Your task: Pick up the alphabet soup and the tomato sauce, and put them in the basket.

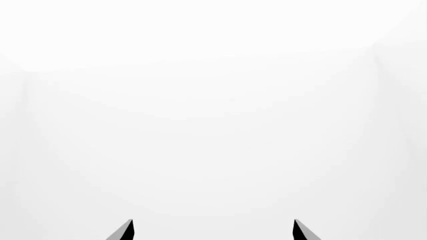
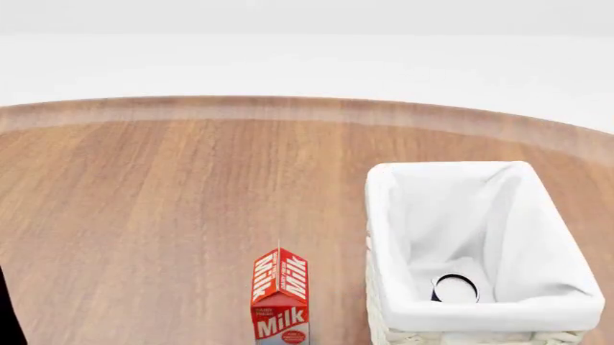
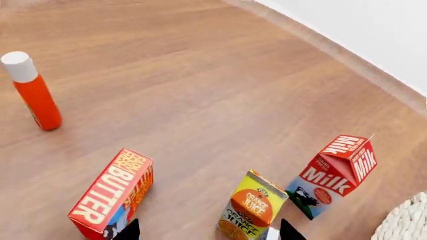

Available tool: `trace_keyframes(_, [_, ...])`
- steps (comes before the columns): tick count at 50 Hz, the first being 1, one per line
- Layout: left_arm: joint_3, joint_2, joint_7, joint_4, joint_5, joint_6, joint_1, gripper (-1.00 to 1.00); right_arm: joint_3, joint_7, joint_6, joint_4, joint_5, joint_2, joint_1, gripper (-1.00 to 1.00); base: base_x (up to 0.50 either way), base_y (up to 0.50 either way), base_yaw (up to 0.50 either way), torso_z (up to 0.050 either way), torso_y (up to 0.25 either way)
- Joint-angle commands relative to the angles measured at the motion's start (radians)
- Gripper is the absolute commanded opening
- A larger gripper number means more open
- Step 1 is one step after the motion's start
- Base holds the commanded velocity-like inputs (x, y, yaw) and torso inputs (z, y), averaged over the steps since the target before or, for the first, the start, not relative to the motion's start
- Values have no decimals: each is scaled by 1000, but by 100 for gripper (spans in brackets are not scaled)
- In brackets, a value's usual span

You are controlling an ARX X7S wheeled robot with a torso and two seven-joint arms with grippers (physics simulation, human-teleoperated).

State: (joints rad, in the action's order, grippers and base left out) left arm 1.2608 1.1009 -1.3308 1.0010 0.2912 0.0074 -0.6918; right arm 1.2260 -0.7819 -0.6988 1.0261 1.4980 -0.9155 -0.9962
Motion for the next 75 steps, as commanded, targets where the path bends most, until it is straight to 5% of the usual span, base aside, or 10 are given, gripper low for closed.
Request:
trace_keyframes(1, [-3, -5, 3, 4, 5, -10, -3, 100, 140, -95, -37, 7, -7, 14, 81, 100, 0, 0, 0, 0, 0])
trace_keyframes(23, [-4, -3, 3, -2, -5, 0, 9, 100, 212, -248, 58, -3, -115, -77, 310, 100, 0, 0, 0, 0, 0])
trace_keyframes(48, [-8, -11, 5, 8, -3, -20, 5, 100, 296, -267, 161, 6, -155, -149, 305, 100, 0, 0, 0, 0, 0])
trace_keyframes(75, [-10, -11, 6, 16, -1, -33, 2, 100, 294, -20, 294, -236, -279, -161, 373, 100, 0, 0, 0, 0, 0])
